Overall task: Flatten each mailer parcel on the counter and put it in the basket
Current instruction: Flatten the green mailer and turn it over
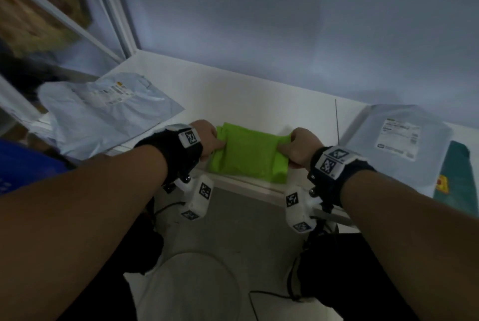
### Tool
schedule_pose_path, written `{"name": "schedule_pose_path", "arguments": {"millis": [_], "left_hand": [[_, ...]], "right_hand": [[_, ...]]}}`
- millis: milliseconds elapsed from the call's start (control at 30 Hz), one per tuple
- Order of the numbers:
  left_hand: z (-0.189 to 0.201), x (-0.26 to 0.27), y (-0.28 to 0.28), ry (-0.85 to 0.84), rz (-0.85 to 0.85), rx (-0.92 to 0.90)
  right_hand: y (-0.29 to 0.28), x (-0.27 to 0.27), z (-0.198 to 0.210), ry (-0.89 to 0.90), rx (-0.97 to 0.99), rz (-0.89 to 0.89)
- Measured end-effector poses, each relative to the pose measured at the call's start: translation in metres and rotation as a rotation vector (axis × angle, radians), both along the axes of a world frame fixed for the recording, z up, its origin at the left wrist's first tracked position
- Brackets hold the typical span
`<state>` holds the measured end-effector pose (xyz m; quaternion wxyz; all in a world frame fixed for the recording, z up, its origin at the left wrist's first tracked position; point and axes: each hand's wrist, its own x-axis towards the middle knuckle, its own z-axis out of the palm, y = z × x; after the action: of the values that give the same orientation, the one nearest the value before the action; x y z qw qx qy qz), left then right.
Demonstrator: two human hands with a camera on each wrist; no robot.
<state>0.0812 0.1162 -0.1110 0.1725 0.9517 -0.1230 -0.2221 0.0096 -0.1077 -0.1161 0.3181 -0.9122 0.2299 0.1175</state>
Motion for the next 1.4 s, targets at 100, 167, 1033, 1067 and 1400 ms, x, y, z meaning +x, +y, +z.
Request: {"name": "schedule_pose_path", "arguments": {"millis": [100,167,1033,1067,1400], "left_hand": [[0.000,-0.005,-0.005,-0.086,0.024,0.083],[0.001,-0.008,-0.007,-0.114,0.023,0.105],[-0.070,-0.042,-0.030,-0.289,-0.261,0.093],[-0.069,-0.042,-0.029,-0.279,-0.262,0.097],[-0.050,-0.038,-0.037,-0.170,-0.285,0.155]], "right_hand": [[0.000,-0.004,0.003,0.054,-0.069,-0.054],[0.004,-0.007,0.007,0.014,-0.134,-0.080],[0.056,-0.042,-0.068,-0.118,-0.362,0.173],[0.056,-0.043,-0.068,-0.111,-0.361,0.172],[0.056,-0.035,-0.060,-0.079,-0.392,0.192]]}}
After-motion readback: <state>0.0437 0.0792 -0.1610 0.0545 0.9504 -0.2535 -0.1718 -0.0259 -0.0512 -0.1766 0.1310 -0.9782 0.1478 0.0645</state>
